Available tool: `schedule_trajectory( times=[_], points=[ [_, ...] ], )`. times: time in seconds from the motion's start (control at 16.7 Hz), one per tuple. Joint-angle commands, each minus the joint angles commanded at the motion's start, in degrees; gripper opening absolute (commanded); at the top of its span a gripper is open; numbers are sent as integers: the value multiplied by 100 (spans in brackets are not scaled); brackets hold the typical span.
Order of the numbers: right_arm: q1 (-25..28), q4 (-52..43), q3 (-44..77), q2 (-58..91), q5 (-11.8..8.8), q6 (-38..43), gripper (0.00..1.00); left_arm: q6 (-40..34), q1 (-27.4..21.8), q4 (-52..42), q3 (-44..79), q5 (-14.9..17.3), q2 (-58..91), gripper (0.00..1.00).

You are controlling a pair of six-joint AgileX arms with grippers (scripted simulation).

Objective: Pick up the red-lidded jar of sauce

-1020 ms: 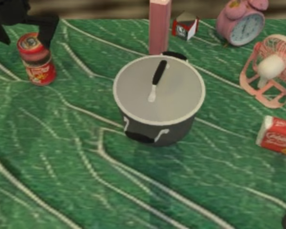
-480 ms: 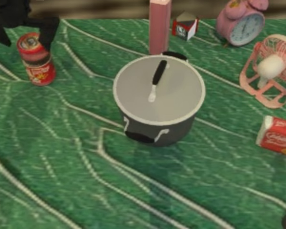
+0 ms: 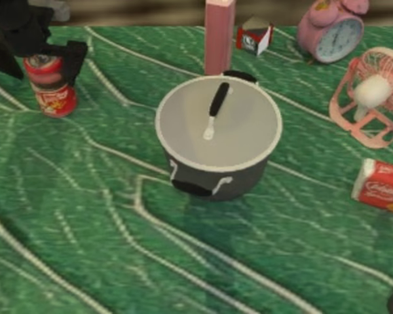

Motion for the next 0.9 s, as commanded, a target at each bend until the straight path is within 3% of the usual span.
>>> schedule_trajectory(
  times=[0.06,0.84,0.9],
  points=[
    [0,0,0,0,0,0,100,0,0,0,0,0,0,100],
    [0,0,0,0,0,0,100,0,0,0,0,0,0,2],
    [0,0,0,0,0,0,100,0,0,0,0,0,0,0]
  ],
)
